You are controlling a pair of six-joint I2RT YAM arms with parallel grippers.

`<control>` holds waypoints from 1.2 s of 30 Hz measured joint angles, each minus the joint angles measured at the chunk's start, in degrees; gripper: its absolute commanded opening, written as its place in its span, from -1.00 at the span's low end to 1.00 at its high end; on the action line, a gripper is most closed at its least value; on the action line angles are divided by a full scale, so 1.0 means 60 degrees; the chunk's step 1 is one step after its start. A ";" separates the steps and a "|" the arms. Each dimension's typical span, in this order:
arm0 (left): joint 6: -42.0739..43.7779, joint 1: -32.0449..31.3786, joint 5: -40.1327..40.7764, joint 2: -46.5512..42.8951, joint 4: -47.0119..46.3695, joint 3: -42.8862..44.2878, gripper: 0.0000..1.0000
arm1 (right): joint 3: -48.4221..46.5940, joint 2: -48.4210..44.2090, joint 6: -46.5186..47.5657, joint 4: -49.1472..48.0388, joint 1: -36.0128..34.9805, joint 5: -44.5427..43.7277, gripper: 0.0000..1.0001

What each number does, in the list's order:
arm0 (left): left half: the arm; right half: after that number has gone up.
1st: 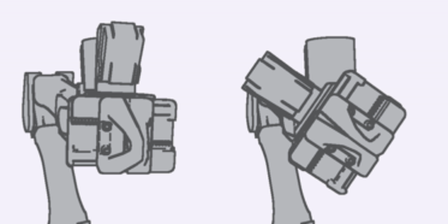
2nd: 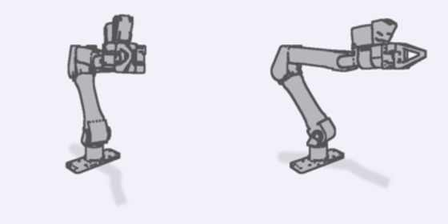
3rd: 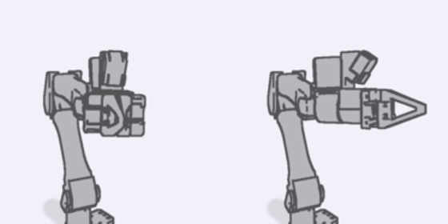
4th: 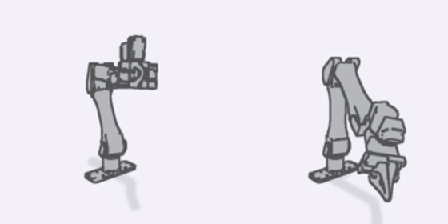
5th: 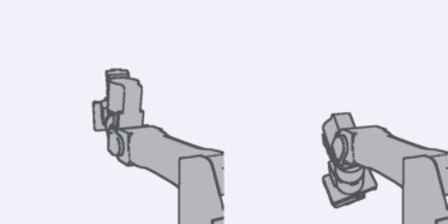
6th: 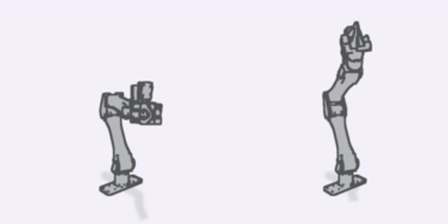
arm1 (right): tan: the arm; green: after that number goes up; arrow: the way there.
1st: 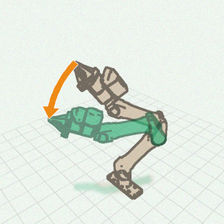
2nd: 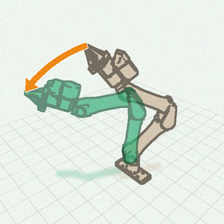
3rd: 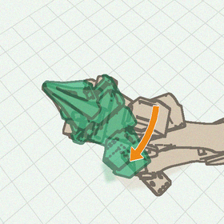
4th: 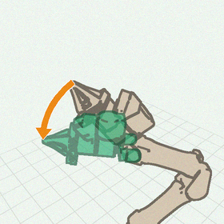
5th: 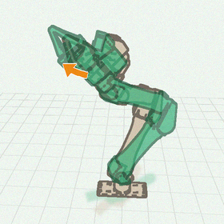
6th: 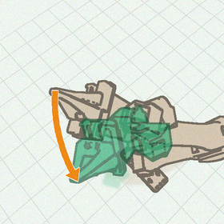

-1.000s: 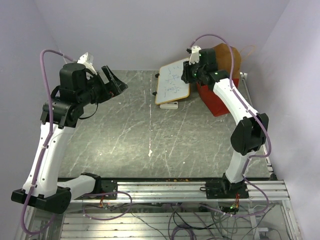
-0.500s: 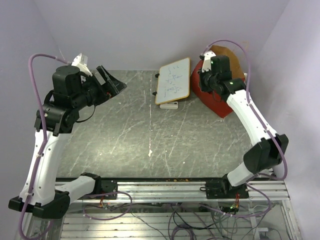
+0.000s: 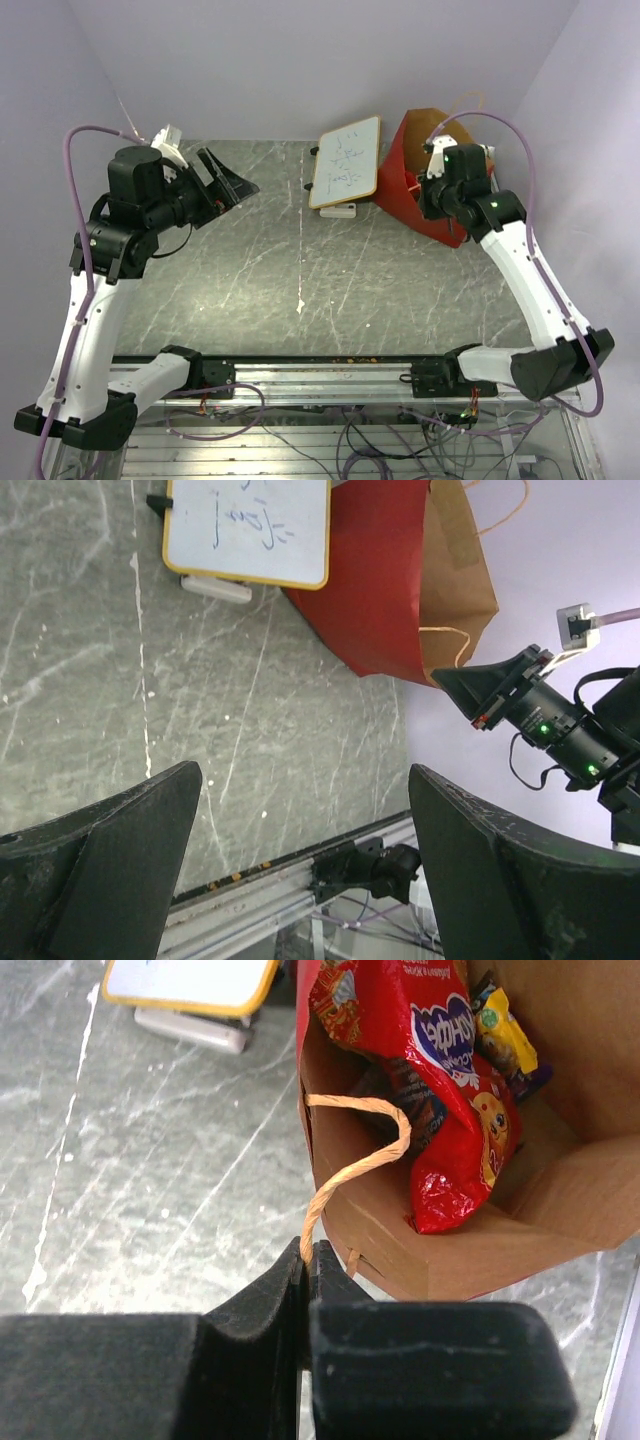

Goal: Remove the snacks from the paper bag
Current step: Move the paper bag to the center of the board.

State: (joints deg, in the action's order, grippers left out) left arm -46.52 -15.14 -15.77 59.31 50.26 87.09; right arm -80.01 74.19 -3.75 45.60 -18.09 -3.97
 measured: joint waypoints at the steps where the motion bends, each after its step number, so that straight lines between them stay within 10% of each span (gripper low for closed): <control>1: -0.0015 0.0000 -0.0069 -0.0044 0.0025 -0.0109 0.90 | 0.0095 -0.0193 -0.0062 0.0186 0.0000 0.0044 -1.00; 15: 0.0084 0.0000 -0.0922 0.0186 0.0284 -0.0277 0.90 | 0.0623 -0.1993 -0.1184 0.1931 -0.0219 0.1931 -1.00; 27: -0.0142 0.0000 -0.1410 -0.0430 0.0222 -0.1147 0.90 | 0.0692 -0.1290 -0.2659 0.1107 -0.3289 0.3187 -1.00; 36: -0.0357 0.0004 -0.1661 -0.0393 0.0007 -0.1242 0.90 | 0.0138 -0.0714 -0.3544 0.0124 -0.3446 0.3020 0.18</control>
State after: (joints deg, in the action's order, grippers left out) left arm -48.66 -15.11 -25.74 56.95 50.30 79.64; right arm -79.18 69.91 -25.02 46.35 -38.76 14.15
